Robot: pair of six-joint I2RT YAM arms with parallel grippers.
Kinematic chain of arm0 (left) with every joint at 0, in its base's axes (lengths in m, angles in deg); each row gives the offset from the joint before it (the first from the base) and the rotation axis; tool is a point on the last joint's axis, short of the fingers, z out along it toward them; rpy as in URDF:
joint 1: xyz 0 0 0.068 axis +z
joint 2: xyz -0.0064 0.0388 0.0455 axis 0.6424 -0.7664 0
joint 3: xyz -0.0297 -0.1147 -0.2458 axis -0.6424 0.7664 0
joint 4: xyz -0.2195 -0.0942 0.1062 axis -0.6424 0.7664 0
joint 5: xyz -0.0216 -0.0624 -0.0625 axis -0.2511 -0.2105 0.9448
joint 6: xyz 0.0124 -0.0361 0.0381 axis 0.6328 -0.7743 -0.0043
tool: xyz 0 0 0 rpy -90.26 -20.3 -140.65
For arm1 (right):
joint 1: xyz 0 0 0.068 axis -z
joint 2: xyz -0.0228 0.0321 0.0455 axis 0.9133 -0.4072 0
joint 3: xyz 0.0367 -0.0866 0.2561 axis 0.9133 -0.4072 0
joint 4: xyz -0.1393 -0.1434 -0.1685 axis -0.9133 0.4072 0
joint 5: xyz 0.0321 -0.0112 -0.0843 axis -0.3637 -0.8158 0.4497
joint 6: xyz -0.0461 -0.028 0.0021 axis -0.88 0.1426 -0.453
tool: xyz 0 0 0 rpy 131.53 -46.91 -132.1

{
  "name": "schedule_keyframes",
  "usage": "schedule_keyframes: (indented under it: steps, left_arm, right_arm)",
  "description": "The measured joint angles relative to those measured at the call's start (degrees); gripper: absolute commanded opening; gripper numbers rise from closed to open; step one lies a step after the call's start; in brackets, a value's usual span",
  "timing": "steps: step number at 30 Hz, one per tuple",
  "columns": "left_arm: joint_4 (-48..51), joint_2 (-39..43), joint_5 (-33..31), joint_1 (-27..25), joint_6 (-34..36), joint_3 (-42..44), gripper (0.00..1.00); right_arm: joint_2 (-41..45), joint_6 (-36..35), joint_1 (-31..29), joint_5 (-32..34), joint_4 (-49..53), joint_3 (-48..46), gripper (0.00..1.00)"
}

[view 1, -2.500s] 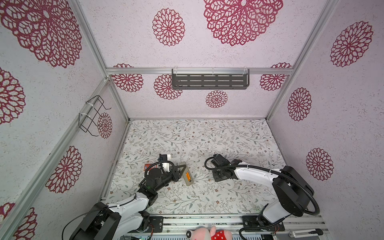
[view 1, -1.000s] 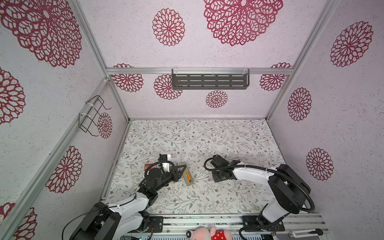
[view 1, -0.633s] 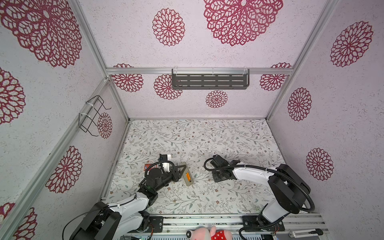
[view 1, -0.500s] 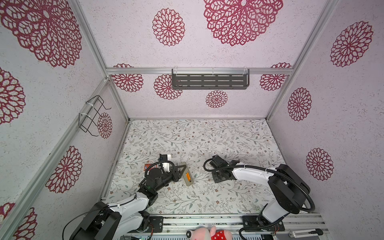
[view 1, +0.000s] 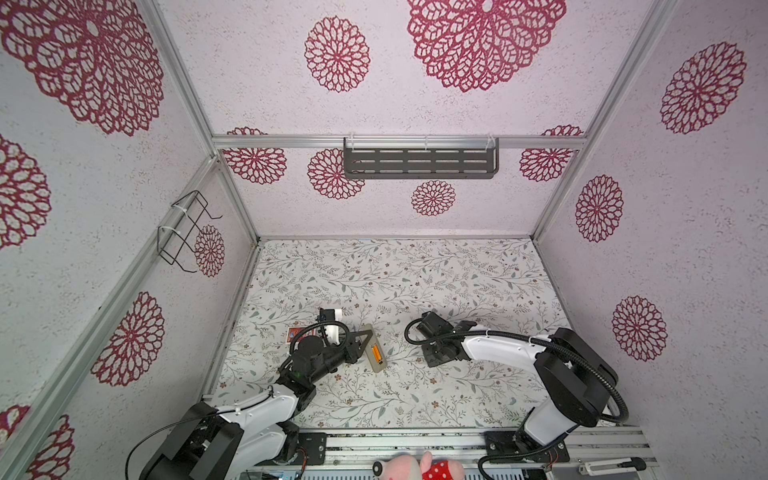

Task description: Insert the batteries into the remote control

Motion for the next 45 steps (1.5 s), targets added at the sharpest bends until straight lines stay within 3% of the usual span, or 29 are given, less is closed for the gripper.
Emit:
schedule_keyframes:
  steps: [32, 45]
  left_arm:
    - [0.0, 0.0, 0.0, 0.0, 0.0, 0.0, 0.0]
    - [-0.3, 0.0, 0.0, 0.0, 0.0, 0.0, 0.0]
  right_arm:
    - [-0.1, 0.0, 2.2, -0.3, -3.0, -0.9, 0.29]
    - [1.9, 0.0, 5.7, -4.2, -6.9, -3.7, 0.27]
